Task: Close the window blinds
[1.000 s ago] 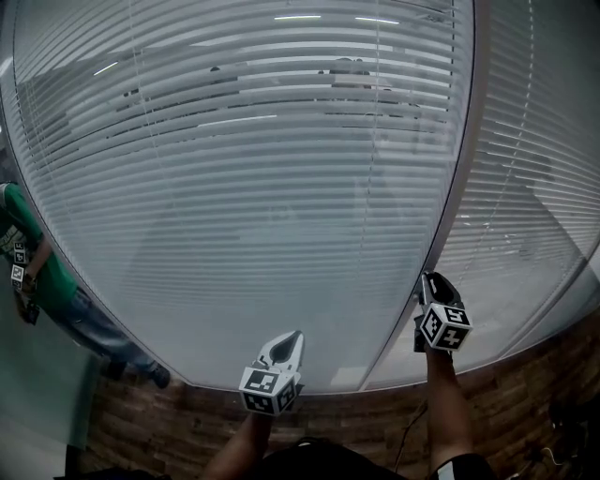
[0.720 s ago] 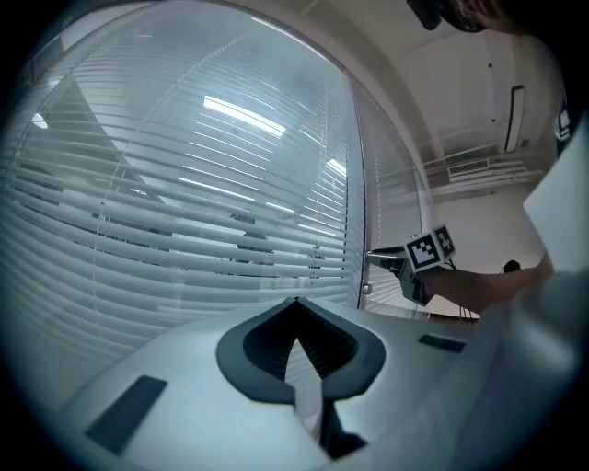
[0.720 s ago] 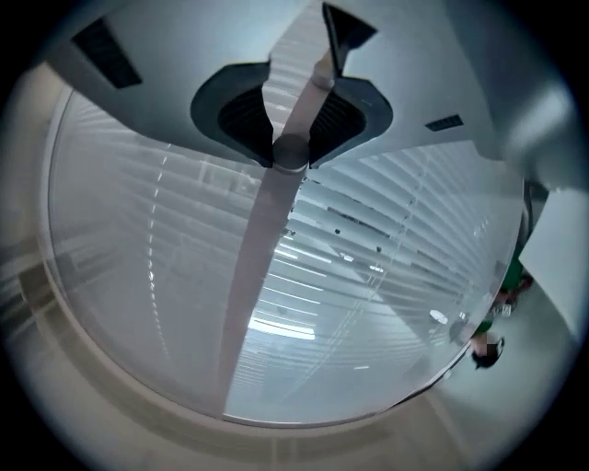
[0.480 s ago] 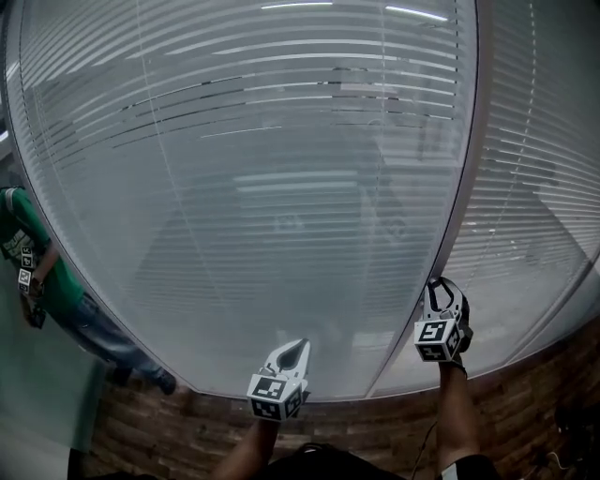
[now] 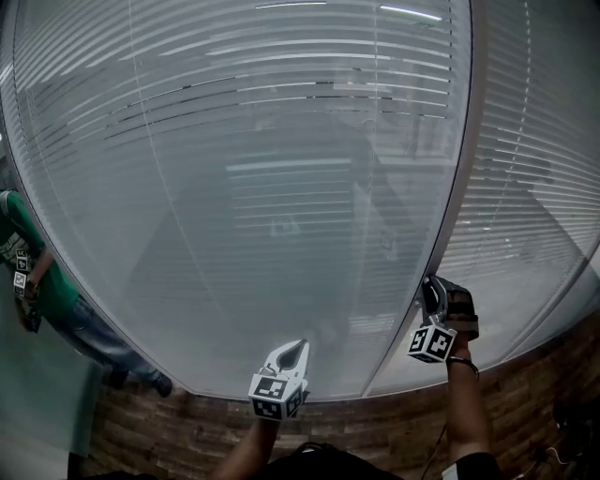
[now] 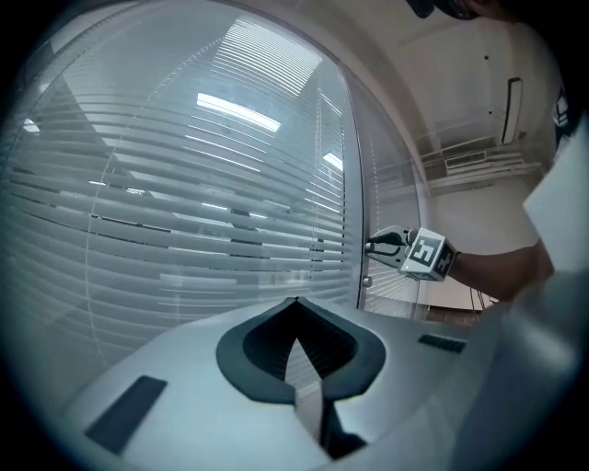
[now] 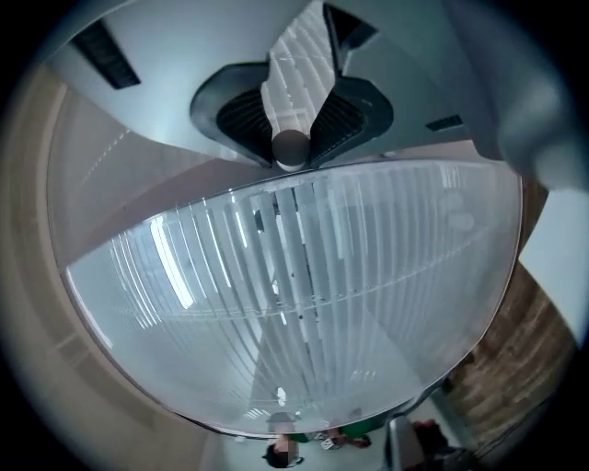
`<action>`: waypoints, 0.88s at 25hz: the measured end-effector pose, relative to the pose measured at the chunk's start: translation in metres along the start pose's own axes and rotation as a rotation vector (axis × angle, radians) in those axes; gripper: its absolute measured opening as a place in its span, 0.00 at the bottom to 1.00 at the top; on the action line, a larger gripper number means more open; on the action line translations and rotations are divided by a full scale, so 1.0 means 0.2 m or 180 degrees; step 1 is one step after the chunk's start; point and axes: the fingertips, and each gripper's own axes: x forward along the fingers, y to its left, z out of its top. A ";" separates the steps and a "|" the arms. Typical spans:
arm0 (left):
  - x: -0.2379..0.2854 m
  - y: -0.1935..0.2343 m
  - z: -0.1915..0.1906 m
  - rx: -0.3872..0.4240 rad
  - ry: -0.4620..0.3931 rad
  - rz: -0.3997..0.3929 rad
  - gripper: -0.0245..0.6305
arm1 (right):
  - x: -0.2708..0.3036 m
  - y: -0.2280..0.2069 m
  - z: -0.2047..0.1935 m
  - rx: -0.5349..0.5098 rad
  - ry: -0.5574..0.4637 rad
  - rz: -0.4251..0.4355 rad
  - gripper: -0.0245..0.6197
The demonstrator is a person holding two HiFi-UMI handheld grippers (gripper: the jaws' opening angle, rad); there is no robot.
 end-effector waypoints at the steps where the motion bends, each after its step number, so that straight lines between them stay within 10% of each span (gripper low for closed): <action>1: 0.01 -0.01 0.00 0.0022 0.0021 -0.0012 0.03 | -0.01 -0.02 0.01 0.0361 -0.0045 0.0017 0.24; 7: 0.03 -0.06 -0.01 0.0049 0.0064 -0.0102 0.03 | -0.09 -0.12 -0.05 0.3634 -0.0458 0.0238 0.25; 10: 0.04 -0.09 -0.02 0.0046 0.0068 -0.0143 0.03 | -0.05 -0.11 -0.11 0.4674 -0.0496 0.0429 0.26; 17: 0.04 -0.09 -0.02 -0.0010 0.0070 -0.0109 0.03 | -0.01 -0.07 -0.12 0.5529 -0.0600 0.0691 0.26; 22: 0.03 -0.10 -0.05 0.0021 0.0155 -0.0094 0.03 | -0.01 -0.07 -0.12 0.5142 -0.0637 0.0390 0.24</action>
